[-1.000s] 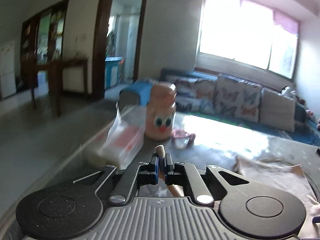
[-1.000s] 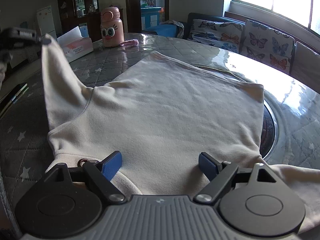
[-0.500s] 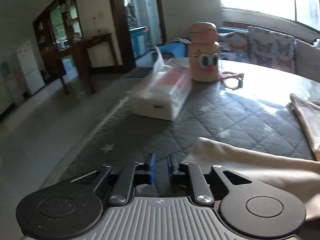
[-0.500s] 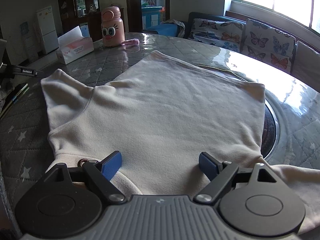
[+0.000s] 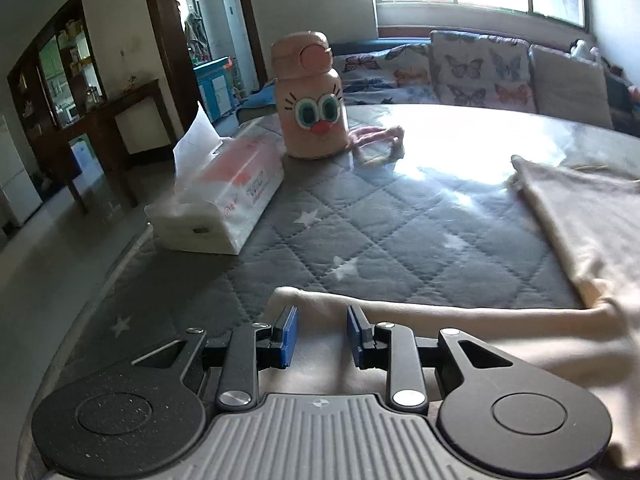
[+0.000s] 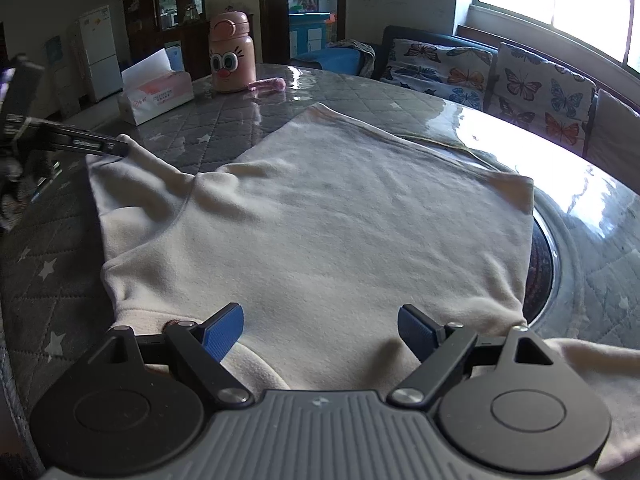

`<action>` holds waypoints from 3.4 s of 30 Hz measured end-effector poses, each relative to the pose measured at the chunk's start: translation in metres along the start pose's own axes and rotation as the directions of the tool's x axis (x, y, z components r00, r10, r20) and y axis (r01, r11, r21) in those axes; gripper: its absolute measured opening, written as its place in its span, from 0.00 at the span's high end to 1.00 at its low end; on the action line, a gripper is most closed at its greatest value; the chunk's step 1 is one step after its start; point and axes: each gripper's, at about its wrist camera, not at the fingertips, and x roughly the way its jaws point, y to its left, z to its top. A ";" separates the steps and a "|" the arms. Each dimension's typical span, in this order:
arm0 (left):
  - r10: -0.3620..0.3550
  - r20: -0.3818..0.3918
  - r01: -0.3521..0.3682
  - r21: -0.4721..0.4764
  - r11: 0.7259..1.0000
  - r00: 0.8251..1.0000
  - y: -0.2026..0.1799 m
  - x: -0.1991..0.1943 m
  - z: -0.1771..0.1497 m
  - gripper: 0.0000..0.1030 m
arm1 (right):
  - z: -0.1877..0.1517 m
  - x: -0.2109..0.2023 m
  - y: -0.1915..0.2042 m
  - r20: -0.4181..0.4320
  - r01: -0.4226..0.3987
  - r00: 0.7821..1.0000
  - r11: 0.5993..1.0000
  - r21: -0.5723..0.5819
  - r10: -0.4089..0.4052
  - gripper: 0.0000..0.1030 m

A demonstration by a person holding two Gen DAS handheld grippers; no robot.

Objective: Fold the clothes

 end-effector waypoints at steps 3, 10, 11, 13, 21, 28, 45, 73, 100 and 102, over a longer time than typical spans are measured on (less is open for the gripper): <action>0.019 0.011 -0.019 0.034 0.999 1.000 -0.001 0.007 0.003 0.70 | 0.008 -0.002 0.008 0.014 -0.014 1.000 1.000 -0.028 0.014 0.16; 0.029 0.023 -0.030 0.059 0.998 0.999 0.002 0.018 0.011 0.69 | 0.035 0.010 0.037 0.027 -0.084 0.996 0.990 -0.111 0.088 0.16; 0.026 0.025 -0.027 0.057 0.998 0.999 0.003 0.019 0.011 0.69 | 0.039 0.013 0.042 0.028 -0.090 0.995 0.988 -0.125 0.094 0.16; 0.023 0.026 -0.024 0.054 0.998 0.999 0.005 0.019 0.011 0.69 | 0.046 0.022 0.054 0.027 -0.098 0.994 0.983 -0.157 0.104 0.16; 0.022 0.023 -0.022 0.032 0.999 0.999 0.009 0.015 0.011 0.67 | 0.048 0.046 0.096 -0.004 -0.132 0.991 0.952 -0.276 0.136 0.16; 0.025 0.058 -0.022 -0.043 0.999 0.998 0.017 -0.016 0.003 0.50 | 0.039 0.033 0.111 0.007 -0.156 0.986 0.929 -0.336 0.168 0.16; 0.063 -0.009 -0.063 -0.243 0.968 0.998 0.034 -0.023 -0.026 0.57 | 0.029 0.006 0.096 0.038 -0.147 0.986 0.946 -0.290 0.165 0.16; -0.217 0.349 0.264 -0.094 0.960 0.912 -0.041 -0.141 0.053 0.96 | 0.014 0.000 0.068 0.045 -0.085 0.995 0.984 -0.156 0.093 0.16; -0.508 0.135 0.471 0.232 0.851 0.851 -0.135 -0.131 0.005 0.75 | -0.036 -0.050 -0.040 0.048 -0.057 0.998 0.983 0.176 0.050 0.16; -0.465 0.113 0.436 0.212 0.875 0.878 -0.122 -0.122 -0.003 0.75 | -0.034 -0.055 -0.046 0.064 -0.076 0.996 0.974 0.212 0.064 0.16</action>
